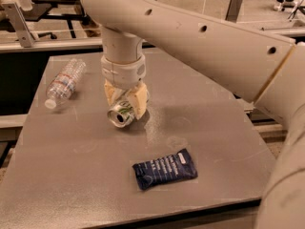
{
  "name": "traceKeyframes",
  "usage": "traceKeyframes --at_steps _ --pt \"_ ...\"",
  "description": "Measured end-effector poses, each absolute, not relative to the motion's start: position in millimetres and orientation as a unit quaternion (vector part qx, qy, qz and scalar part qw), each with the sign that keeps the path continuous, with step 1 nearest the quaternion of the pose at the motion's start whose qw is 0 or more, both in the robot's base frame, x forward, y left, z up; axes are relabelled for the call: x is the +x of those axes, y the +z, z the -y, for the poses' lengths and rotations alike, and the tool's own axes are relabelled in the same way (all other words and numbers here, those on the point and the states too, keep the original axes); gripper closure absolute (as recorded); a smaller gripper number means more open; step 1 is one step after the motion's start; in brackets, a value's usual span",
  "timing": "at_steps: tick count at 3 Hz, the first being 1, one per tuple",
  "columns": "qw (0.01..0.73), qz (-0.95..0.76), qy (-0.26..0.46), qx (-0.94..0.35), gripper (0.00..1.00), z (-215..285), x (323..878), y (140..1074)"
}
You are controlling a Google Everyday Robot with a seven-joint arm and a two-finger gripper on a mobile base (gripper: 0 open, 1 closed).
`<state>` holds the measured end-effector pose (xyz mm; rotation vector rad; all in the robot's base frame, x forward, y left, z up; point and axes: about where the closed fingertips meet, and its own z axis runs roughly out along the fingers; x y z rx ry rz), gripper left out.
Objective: Place 7up can upright
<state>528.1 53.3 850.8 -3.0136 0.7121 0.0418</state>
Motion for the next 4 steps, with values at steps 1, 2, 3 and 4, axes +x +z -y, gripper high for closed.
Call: traceKeyframes --at_steps 1,2,3,4 --pt "0.065 -0.306 0.067 -0.947 0.99 -36.5 545.6 863.8" --pt "0.184 -0.418 0.151 -0.877 1.0 -22.3 574.1 899.9" --pt "0.261 -0.471 0.217 -0.815 1.0 -11.9 582.7 925.3" --pt "0.321 -0.499 0.287 -0.752 1.0 -5.8 581.3 939.1"
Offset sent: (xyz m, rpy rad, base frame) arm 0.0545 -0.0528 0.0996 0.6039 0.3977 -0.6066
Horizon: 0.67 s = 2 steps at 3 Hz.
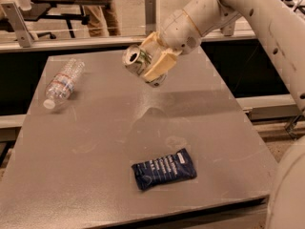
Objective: Place 7up can upright
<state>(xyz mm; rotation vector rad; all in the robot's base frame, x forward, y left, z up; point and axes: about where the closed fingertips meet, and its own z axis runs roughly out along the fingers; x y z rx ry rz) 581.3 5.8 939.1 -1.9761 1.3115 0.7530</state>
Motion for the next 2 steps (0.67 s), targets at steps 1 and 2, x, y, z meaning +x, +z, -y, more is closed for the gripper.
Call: traceKeyframes --at_steps 1,2 --pt "0.367 -0.522 0.352 -0.685 1.0 1.9 573.1 939.7" --pt "0.383 -0.533 0.382 -0.651 1.0 6.7 568.8 934.4"
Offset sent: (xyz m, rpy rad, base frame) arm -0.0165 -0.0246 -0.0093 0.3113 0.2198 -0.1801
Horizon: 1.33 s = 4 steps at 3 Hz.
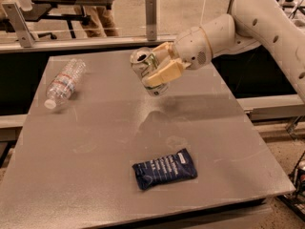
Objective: Place 7up can upright
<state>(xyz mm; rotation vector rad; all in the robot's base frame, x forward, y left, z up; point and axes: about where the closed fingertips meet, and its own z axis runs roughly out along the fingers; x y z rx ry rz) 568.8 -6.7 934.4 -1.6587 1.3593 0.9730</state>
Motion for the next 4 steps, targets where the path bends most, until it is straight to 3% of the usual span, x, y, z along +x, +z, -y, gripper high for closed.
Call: traceKeyframes --at_steps 2,3,4 --pt "0.44 -0.524 0.436 -0.584 1.0 9.6 559.4 911.3" --pt "0.461 -0.514 0.448 -0.568 0.81 9.2 556.7 904.2" --pt "0.473 -0.508 0.459 -0.554 0.51 9.3 554.9 895.7"
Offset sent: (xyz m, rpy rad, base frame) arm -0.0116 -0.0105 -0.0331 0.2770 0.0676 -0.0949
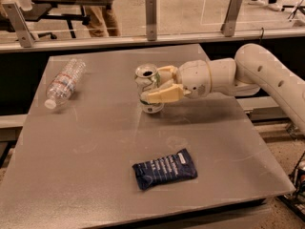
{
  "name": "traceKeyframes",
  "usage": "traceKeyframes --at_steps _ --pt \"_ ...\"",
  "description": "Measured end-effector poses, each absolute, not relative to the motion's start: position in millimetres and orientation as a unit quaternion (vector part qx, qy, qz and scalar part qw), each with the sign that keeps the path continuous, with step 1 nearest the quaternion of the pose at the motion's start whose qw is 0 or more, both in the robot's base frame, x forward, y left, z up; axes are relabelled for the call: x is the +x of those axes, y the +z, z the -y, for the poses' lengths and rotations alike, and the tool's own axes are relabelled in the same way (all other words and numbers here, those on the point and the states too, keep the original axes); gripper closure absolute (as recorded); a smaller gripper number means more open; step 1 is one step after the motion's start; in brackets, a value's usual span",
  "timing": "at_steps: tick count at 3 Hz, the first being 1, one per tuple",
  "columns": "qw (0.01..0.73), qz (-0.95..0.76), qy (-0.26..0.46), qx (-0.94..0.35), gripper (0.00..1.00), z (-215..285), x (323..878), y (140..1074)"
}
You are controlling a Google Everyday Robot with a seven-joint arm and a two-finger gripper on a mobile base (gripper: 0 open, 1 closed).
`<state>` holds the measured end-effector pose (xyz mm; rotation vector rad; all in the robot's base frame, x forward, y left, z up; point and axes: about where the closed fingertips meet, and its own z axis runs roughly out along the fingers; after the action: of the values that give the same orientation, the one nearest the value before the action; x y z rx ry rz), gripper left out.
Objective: Place 7up can upright
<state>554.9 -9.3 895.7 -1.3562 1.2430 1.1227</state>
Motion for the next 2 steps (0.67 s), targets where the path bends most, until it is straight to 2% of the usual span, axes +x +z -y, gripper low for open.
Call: traceKeyframes --at_steps 1,2 --pt "0.477 -0.506 0.465 -0.549 0.28 8.7 554.5 891.6" --pt "0.479 -0.504 0.471 -0.543 0.0 7.2 554.0 888.3"
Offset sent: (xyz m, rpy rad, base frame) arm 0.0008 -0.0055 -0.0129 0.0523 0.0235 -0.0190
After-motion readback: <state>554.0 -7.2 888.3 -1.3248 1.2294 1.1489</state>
